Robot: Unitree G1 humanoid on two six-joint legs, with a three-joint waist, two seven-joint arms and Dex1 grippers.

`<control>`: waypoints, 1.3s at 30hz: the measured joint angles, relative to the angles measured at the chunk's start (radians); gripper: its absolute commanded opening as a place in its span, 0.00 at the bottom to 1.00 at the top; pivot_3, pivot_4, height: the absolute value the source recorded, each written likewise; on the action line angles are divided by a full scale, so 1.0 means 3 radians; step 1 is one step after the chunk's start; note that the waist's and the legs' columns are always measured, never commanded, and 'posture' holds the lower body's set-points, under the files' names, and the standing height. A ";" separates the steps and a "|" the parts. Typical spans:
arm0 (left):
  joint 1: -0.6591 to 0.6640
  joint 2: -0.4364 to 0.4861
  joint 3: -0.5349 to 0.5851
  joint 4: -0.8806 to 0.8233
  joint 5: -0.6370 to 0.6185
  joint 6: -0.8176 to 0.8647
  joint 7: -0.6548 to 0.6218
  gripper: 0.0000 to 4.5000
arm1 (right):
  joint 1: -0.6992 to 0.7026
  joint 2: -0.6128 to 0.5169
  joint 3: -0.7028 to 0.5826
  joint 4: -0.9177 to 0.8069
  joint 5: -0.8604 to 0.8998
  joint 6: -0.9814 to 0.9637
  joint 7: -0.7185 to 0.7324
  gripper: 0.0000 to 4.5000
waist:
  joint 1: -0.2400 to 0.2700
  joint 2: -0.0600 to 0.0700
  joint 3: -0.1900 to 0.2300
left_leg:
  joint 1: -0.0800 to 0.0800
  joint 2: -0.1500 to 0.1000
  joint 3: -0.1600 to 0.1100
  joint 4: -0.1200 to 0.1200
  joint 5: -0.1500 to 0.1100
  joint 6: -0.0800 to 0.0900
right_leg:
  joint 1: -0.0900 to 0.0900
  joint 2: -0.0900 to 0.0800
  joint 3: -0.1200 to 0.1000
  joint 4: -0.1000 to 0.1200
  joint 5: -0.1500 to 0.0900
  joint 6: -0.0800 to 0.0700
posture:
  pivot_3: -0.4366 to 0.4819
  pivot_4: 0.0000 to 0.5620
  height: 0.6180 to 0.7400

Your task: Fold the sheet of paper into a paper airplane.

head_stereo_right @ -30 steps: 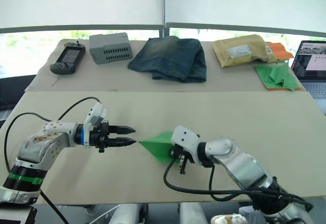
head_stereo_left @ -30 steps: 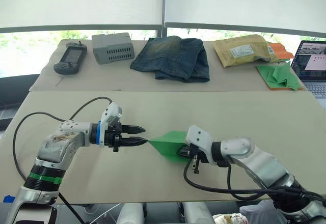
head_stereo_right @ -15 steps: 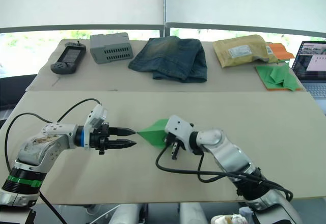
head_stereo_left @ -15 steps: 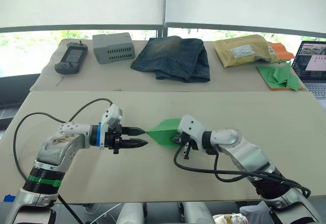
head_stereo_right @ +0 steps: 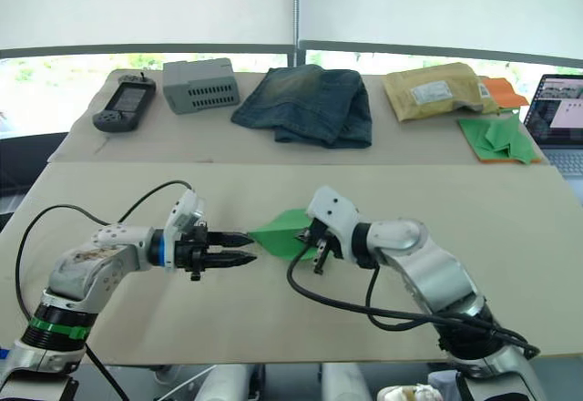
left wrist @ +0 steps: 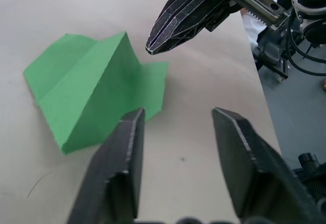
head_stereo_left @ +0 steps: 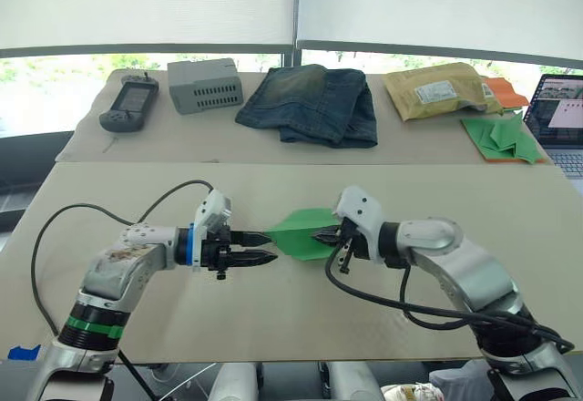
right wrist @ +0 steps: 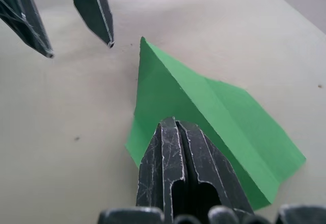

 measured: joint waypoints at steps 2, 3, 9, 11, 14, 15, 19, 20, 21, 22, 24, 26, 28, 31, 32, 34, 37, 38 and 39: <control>0.0000 -0.0082 -0.0047 -0.0091 -0.0013 0.0051 0.0108 0.06 | -0.0013 -0.0097 -0.0091 -0.0004 0.0031 0.0030 0.0008 0.00 | 0.0010 0.0000 0.0000 | 0.0001 0.0000 0.0001 0.0000 0.0000 0.0000 | 0.0000 0.0000 0.0001 0.0000 0.0000 0.0000 | 0.48 0.27 0.91; -0.0001 -0.0120 -0.0073 -0.0117 -0.0005 0.0069 0.0160 0.02 | -0.0025 -0.0129 -0.0103 -0.0004 0.0035 0.0030 0.0009 0.00 | 0.0012 0.0000 0.0000 | 0.0001 0.0000 0.0001 -0.0001 0.0000 0.0000 | 0.0000 0.0000 0.0001 0.0000 0.0000 0.0000 | 0.48 0.27 0.91; -0.0003 -0.0471 -0.0395 -0.0190 0.0186 0.0153 0.0649 0.02 | -0.0102 -0.0291 -0.0162 0.0001 0.0035 0.0011 0.0002 0.00 | 0.0018 0.0000 0.0000 | 0.0001 -0.0001 0.0001 -0.0001 0.0000 0.0000 | 0.0000 0.0002 0.0003 0.0000 0.0000 0.0000 | 0.48 0.27 0.91; -0.0010 -0.0575 -0.0458 -0.0166 0.0290 0.0150 0.0837 0.02 | -0.0109 -0.0328 -0.0162 0.0022 0.0012 -0.0043 0.0003 0.00 | 0.0023 0.0000 0.0000 | 0.0001 -0.0003 0.0001 0.0000 0.0000 0.0000 | 0.0000 0.0001 0.0003 0.0000 0.0001 0.0001 | 0.48 0.27 0.91; -0.0009 -0.0671 -0.0525 -0.0138 0.0436 0.0146 0.1057 0.02 | -0.0131 -0.0362 -0.0149 0.0084 -0.0075 -0.0224 0.0012 0.00 | 0.0023 0.0000 0.0000 | 0.0001 -0.0004 0.0002 0.0000 0.0000 0.0000 | 0.0001 0.0001 0.0004 0.0000 0.0001 0.0002 | 0.48 0.27 0.91; -0.0006 -0.0688 -0.0536 -0.0136 0.0470 0.0145 0.1109 0.02 | -0.0154 -0.0374 -0.0126 0.0128 -0.0114 -0.0306 0.0016 0.00 | 0.0022 0.0000 0.0000 | 0.0001 -0.0005 0.0002 0.0000 0.0000 0.0000 | 0.0001 0.0001 0.0004 -0.0001 0.0001 0.0002 | 0.48 0.27 0.91; 0.0042 -0.0716 -0.0565 -0.0124 0.0570 0.0137 0.1216 0.02 | -0.0346 -0.0314 0.0064 0.0492 -0.0315 -0.0688 0.0072 0.00 | 0.0006 0.0000 0.0000 | 0.0003 -0.0006 0.0004 -0.0001 0.0000 0.0000 | 0.0001 0.0002 0.0005 -0.0001 0.0001 0.0002 | 0.48 0.27 0.91; 0.0049 -0.0717 -0.0588 -0.0110 0.0586 0.0139 0.1223 0.02 | -0.0410 -0.0249 0.0102 0.0615 -0.0361 -0.0769 0.0076 0.00 | 0.0004 0.0000 0.0000 | 0.0003 -0.0009 0.0004 -0.0001 0.0000 0.0000 | 0.0001 0.0002 0.0005 0.0000 0.0001 0.0001 | 0.48 0.27 0.91; 0.0062 -0.0707 -0.0615 -0.0103 0.0592 0.0147 0.1222 0.02 | -0.0500 -0.0178 0.0167 0.0767 -0.0403 -0.0853 0.0084 0.00 | 0.0001 0.0000 0.0000 | 0.0004 -0.0010 0.0003 -0.0001 0.0000 0.0000 | 0.0001 0.0002 0.0005 0.0000 0.0001 0.0001 | 0.48 0.27 0.91; 0.0070 -0.0698 -0.0637 -0.0101 0.0595 0.0157 0.1219 0.02 | -0.0574 -0.0123 0.0223 0.0897 -0.0442 -0.0920 0.0101 0.00 | -0.0003 0.0000 0.0000 | 0.0003 -0.0010 0.0003 -0.0001 0.0000 0.0000 | 0.0001 0.0002 0.0005 0.0000 0.0002 0.0000 | 0.48 0.27 0.91; 0.0087 -0.0678 -0.0679 -0.0100 0.0601 0.0180 0.1220 0.02 | -0.0725 -0.0026 0.0323 0.1155 -0.0509 -0.1053 0.0162 0.00 | -0.0002 0.0000 0.0000 | 0.0003 -0.0010 0.0002 -0.0001 0.0000 0.0000 | 0.0001 0.0001 0.0005 0.0000 0.0005 -0.0006 | 0.48 0.27 0.91; 0.0093 -0.0673 -0.0685 -0.0110 0.0601 0.0191 0.1230 0.02 | -0.0796 0.0053 0.0359 0.1364 -0.0547 -0.1162 0.0241 0.00 | 0.0000 0.0000 0.0000 | 0.0002 -0.0008 0.0002 -0.0001 0.0000 0.0000 | 0.0002 -0.0001 0.0005 -0.0001 0.0009 -0.0011 | 0.48 0.27 0.91; 0.0095 -0.0673 -0.0687 -0.0118 0.0608 0.0209 0.1263 0.02 | -0.0846 0.0089 0.0459 0.1549 -0.0603 -0.1261 0.0373 0.00 | 0.0009 0.0000 0.0000 | 0.0002 -0.0010 0.0002 -0.0001 0.0000 0.0000 | 0.0003 -0.0004 0.0005 -0.0001 0.0013 -0.0016 | 0.48 0.27 0.91; 0.0092 -0.0679 -0.0693 -0.0146 0.0618 0.0239 0.1325 0.02 | -0.0851 0.0119 0.0552 0.1697 -0.0605 -0.1262 0.0606 0.00 | 0.0016 0.0000 0.0000 | 0.0003 -0.0011 0.0001 0.0000 0.0000 0.0000 | 0.0005 -0.0007 0.0005 -0.0003 0.0016 -0.0016 | 0.48 0.27 0.91; 0.0090 -0.0682 -0.0693 -0.0148 0.0619 0.0244 0.1336 0.02 | -0.0851 0.0119 0.0568 0.1705 -0.0598 -0.1252 0.0669 0.00 | 0.0016 0.0000 0.0000 | 0.0003 -0.0011 0.0001 0.0001 0.0000 0.0000 | 0.0005 -0.0007 0.0005 -0.0003 0.0016 -0.0016 | 0.48 0.27 0.91; 0.0081 -0.0695 -0.0693 -0.0150 0.0619 0.0267 0.1370 0.02 | -0.0850 0.0116 0.0575 0.1704 -0.0592 -0.1244 0.0798 0.00 | 0.0017 0.0000 0.0000 | 0.0004 -0.0011 0.0001 0.0001 0.0000 0.0000 | 0.0006 -0.0006 0.0005 -0.0002 0.0016 -0.0016 | 0.48 0.27 0.91; 0.0072 -0.0707 -0.0693 -0.0158 0.0618 0.0304 0.1398 0.02 | -0.0848 0.0079 0.0574 0.1656 -0.0579 -0.1143 0.0939 0.00 | 0.0020 0.0000 0.0000 | 0.0006 -0.0011 0.0000 0.0000 0.0000 0.0000 | 0.0008 -0.0006 0.0004 -0.0002 0.0016 -0.0016 | 0.48 0.27 0.91; 0.0071 -0.0707 -0.0693 -0.0159 0.0618 0.0308 0.1401 0.02 | -0.0845 0.0067 0.0572 0.1632 -0.0562 -0.1109 0.0963 0.00 | 0.0020 0.0000 0.0000 | 0.0006 -0.0011 0.0000 0.0000 0.0000 0.0000 | 0.0008 -0.0006 0.0004 -0.0002 0.0016 -0.0016 | 0.48 0.27 0.91; 0.0072 -0.0708 -0.0693 -0.0161 0.0617 0.0310 0.1404 0.02 | -0.0833 0.0049 0.0566 0.1576 -0.0521 -0.1062 0.1008 0.00 | 0.0020 0.0000 0.0000 | 0.0006 -0.0011 0.0000 0.0000 0.0000 0.0000 | 0.0008 -0.0006 0.0004 -0.0002 0.0016 -0.0016 | 0.48 0.27 0.91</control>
